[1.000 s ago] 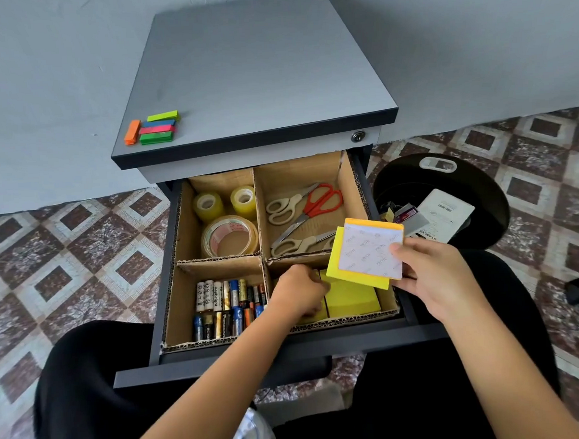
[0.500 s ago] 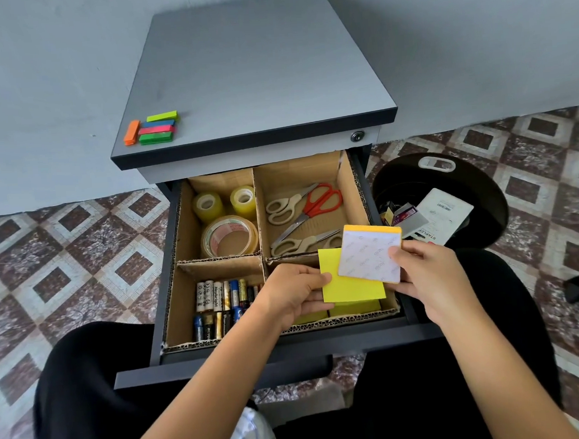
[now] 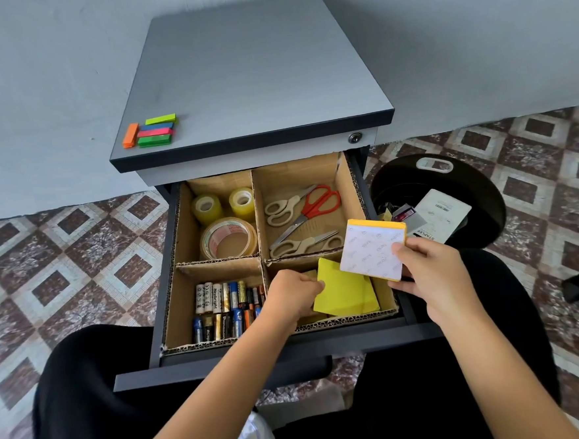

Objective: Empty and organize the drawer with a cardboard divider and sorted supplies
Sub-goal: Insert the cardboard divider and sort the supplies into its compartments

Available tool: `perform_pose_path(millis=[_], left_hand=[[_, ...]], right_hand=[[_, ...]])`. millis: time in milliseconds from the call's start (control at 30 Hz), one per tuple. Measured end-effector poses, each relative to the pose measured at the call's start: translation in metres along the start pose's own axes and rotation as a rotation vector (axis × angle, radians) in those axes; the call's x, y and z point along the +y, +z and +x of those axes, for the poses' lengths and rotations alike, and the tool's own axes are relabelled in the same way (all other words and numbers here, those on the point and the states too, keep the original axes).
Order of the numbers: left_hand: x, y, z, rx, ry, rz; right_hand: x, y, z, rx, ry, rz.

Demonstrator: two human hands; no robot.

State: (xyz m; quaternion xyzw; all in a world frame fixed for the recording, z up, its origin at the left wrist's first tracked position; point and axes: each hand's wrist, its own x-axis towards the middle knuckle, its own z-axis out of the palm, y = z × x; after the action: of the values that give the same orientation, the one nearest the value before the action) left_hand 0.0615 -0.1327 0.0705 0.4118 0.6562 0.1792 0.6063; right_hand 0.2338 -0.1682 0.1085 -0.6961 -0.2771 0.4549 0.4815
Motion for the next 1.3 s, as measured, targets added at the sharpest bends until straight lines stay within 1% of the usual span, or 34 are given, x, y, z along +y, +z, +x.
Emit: perform_pose_path(millis=[133,267,333,467,567,633,700,867,933,967,1033,1167,1233,1300], left_hand=[[-0.003,0.004,0.004,0.003,0.026,0.119],[-0.002,0.009,0.007,0.019,0.052,0.188],[0.0,0.009,0.009,0.035,0.077,0.28],[0.004,0.011,0.01,0.075,0.138,0.598],[0.005,0.011,0.009,0.049,0.124,0.663],[0.003,0.009,0.011,0.023,0.099,0.647],[0.003,0.007,0.01,-0.014,0.073,0.524],[0.012,0.002,-0.009,-0.13,-0.003,-0.158],[0.013,-0.003,-0.015,-0.218,-0.005,-0.312],[0.013,-0.006,-0.017,-0.241,0.006,-0.335],[0.011,-0.009,-0.018,-0.225,0.029,-0.274],[0.007,-0.009,-0.019,-0.173,0.009,-0.086],[0.005,-0.009,-0.018,-0.135,0.004,-0.032],[0.004,-0.007,-0.015,-0.093,0.018,0.04]], right_hand=[[0.001,0.0,0.0,0.005,0.013,0.001],[0.002,-0.001,-0.001,0.006,0.017,0.009],[0.003,0.0,-0.001,0.001,0.015,0.007],[0.003,0.0,-0.003,-0.014,0.007,0.009],[0.004,0.0,-0.004,-0.033,-0.002,0.014],[0.005,0.0,-0.005,-0.065,-0.004,-0.003],[0.006,0.0,-0.005,-0.095,-0.007,-0.034],[0.009,-0.001,-0.004,-0.155,-0.002,-0.141],[0.01,-0.001,-0.004,-0.197,-0.021,-0.218],[0.01,0.0,-0.004,-0.216,-0.029,-0.251],[0.009,0.0,-0.005,-0.22,-0.036,-0.296],[0.008,-0.004,0.001,-0.086,-0.077,-0.347],[0.006,-0.007,0.003,-0.017,-0.074,-0.305],[0.004,-0.01,0.002,0.003,-0.084,-0.263]])
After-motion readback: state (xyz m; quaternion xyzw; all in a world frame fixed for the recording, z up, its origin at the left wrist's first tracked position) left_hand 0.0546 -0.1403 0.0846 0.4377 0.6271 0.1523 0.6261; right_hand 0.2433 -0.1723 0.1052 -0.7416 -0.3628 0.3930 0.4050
